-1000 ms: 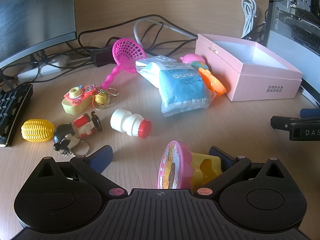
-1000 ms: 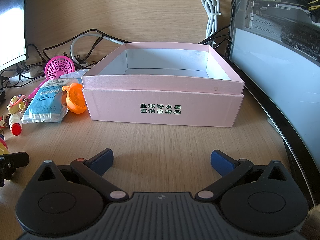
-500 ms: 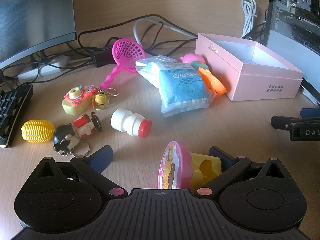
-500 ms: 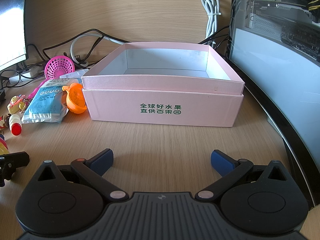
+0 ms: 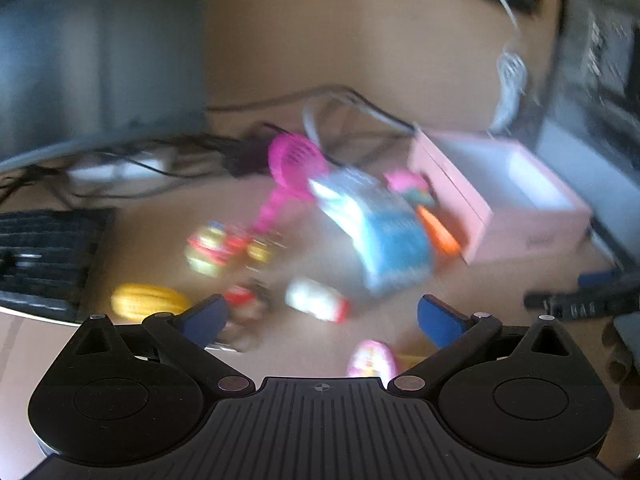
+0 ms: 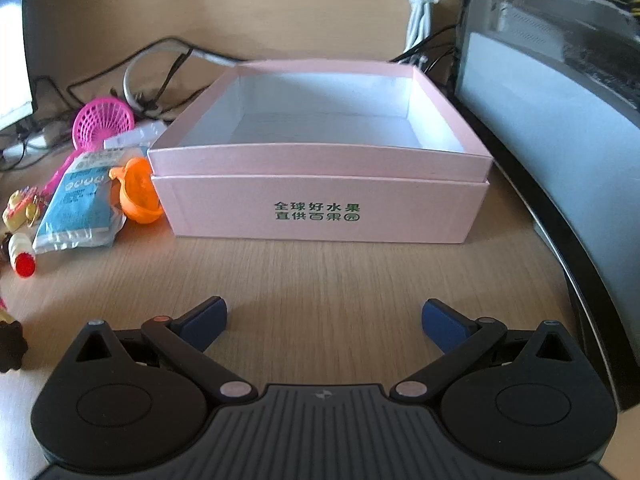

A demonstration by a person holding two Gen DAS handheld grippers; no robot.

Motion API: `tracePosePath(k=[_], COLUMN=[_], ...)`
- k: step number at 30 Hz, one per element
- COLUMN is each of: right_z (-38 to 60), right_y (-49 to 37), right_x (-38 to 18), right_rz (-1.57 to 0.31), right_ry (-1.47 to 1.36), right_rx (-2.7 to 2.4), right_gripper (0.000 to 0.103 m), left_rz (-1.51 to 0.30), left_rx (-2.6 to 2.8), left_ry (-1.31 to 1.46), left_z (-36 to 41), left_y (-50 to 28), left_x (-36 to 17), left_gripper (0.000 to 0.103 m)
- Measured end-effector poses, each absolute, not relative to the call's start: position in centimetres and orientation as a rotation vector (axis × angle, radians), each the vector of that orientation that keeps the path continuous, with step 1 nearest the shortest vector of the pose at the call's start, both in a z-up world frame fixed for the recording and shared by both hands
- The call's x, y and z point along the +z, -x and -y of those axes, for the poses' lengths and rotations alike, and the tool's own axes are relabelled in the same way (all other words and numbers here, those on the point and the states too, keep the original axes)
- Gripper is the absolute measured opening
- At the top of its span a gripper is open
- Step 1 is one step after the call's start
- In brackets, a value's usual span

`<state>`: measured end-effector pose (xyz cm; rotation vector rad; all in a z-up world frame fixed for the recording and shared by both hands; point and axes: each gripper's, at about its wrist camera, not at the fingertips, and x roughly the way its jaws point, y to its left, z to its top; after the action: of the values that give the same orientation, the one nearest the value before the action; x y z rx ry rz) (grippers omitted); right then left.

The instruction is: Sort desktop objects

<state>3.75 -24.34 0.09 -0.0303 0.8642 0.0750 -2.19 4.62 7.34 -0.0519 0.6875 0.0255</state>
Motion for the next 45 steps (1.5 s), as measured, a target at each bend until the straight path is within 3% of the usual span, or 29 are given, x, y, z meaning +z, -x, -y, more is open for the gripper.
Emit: tracePosePath(k=[3,12,14,16,20,22,23,32,41,45], right_z=[23.9,11.3,8.3,5.4,2.1,1.5,1.3,8.7,17.2,17.4], right_y=[-4.9,-2.8,-3.6,-4.8,-7.0,-7.6,-7.8,-4.2,-1.3,-0.5], right_x=[0.8,8.3,8.1,7.2,4.7,3.9,3.7,8.0,4.8,6.7], right_rz=[-0.946,-0.684,-0.718,-0.805,-0.927,-0.968,-0.976,-0.881,-0.909,-0.889], right_ry=[0.07,0.285,0.319,0.347,0.399,0.412,0.411,0.318,0.333,0.231], right_rx=[0.176,0.582,0.667,0.745,0.734,0.738,0.744,0.705,0.427,0.443], right_gripper=[0.103,0.1,0.086,0.062,0.05,0.028,0.025,0.024,0.026,0.057], left_rz=[-0.693,-0.819,-0.832,-0.834,-0.818,-0.823,-0.832,-0.85,-0.889,-0.89], left_rx=[0.135,0.415,0.434,0.445,0.443,0.429,0.419,0.26,0.111,0.174], left_ry=[0.102,0.28,0.317,0.331,0.346,0.357,0.364,0.296,0.203,0.213], left_z=[-7.6,-15.1,-15.4,-15.3,-14.8,-14.4,-14.1,-10.2,-6.8,-8.2], left_y=[3.3,6.7,7.9,8.8,10.9,11.5,11.5,8.2,5.0,5.2], left_x=[9.5,10.2,10.2,10.2,10.1,10.0,9.8,10.0,9.6,9.4], left_gripper=[0.103,0.103,0.103,0.103,0.103,0.103,0.103,0.103,0.103,0.103])
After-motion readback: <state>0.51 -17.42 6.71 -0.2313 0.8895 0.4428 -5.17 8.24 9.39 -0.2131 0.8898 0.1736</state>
